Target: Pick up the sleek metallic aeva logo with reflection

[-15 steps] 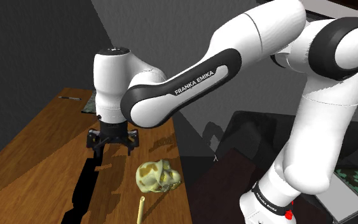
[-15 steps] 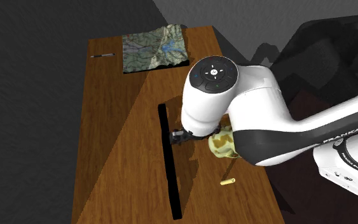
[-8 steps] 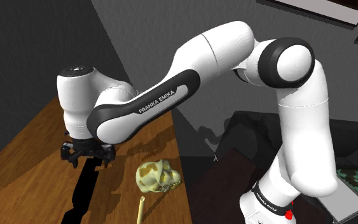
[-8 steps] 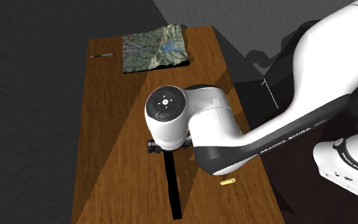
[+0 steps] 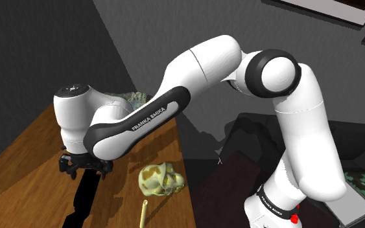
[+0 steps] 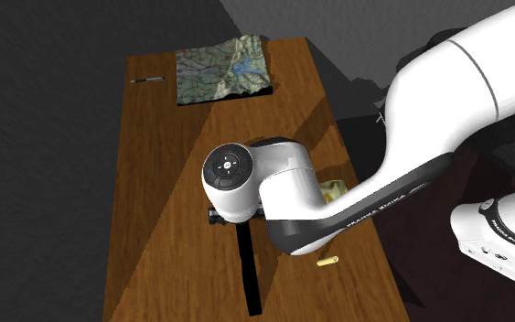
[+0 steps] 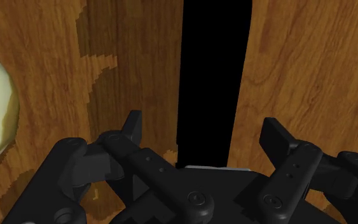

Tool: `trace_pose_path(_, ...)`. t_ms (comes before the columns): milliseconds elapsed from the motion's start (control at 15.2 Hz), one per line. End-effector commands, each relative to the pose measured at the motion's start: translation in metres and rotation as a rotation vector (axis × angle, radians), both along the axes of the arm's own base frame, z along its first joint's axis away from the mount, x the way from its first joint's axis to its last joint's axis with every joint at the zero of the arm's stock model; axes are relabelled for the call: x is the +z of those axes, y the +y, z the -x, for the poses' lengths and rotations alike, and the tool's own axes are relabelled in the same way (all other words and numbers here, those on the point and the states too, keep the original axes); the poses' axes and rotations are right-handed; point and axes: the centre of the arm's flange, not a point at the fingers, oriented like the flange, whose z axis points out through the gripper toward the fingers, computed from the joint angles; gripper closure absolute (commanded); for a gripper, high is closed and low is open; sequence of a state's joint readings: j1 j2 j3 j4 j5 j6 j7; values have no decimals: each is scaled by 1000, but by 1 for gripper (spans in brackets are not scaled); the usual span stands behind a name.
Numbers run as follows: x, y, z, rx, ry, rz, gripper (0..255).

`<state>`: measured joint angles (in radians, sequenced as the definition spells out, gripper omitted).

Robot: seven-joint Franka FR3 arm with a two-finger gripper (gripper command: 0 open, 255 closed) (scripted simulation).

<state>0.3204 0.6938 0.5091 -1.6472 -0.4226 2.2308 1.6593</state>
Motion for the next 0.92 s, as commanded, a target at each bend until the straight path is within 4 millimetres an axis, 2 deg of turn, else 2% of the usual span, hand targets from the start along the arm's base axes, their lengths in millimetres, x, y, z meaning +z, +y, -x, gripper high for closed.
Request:
trace_pose_path(0,-8,0,0,0,0,0,0)
trace_pose_path(66,-8,0,0,0,0,0,0)
trace_pose_path(132,-8,0,0,0,0,0,255)
trace_pose_path(726,-8,0,0,0,0,0,255)
trace_pose_path(858,3,0,0,0,0,0,255)
